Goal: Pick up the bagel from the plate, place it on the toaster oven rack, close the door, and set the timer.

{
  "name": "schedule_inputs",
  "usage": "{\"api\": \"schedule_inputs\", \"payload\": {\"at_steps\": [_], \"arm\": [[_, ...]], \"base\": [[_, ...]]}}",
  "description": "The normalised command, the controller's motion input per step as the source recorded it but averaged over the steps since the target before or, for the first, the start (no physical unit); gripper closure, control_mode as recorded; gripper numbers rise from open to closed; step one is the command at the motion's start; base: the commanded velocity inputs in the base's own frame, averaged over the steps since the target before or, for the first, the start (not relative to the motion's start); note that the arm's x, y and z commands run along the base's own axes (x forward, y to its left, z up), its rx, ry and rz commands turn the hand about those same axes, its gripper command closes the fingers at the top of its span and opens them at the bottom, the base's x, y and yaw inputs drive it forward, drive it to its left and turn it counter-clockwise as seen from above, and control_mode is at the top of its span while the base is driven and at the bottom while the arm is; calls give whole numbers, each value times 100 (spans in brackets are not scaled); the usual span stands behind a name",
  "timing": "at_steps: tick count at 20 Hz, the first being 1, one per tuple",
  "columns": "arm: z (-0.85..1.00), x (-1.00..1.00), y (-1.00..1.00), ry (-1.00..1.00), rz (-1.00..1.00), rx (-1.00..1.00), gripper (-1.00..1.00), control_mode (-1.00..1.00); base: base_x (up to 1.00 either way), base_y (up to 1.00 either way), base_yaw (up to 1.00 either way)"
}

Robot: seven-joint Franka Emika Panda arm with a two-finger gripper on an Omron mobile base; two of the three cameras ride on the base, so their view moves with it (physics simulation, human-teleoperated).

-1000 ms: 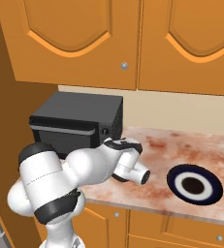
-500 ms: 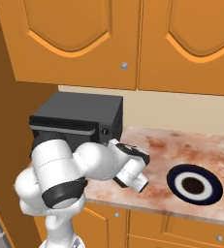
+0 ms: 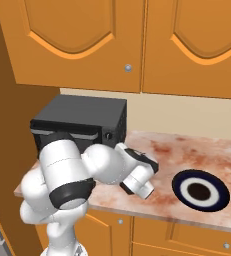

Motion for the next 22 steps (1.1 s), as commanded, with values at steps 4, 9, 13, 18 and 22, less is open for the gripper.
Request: {"api": "schedule_inputs", "payload": {"at_steps": [4,9,13,18,22], "arm": [[17,-1,-3,0,0,0,100,-100],[1,-12,-11,2,-4,0,100,-100],[0,-17,-21,10,-10,0,100,-100],[-8,-28,-42,16,-17,1,100,-100],[-26,-44,-51,19,-21,3,100,-100]], "base": [[0,0,0],[0,0,0],[0,0,0],[0,0,0],[0,0,0]]}}
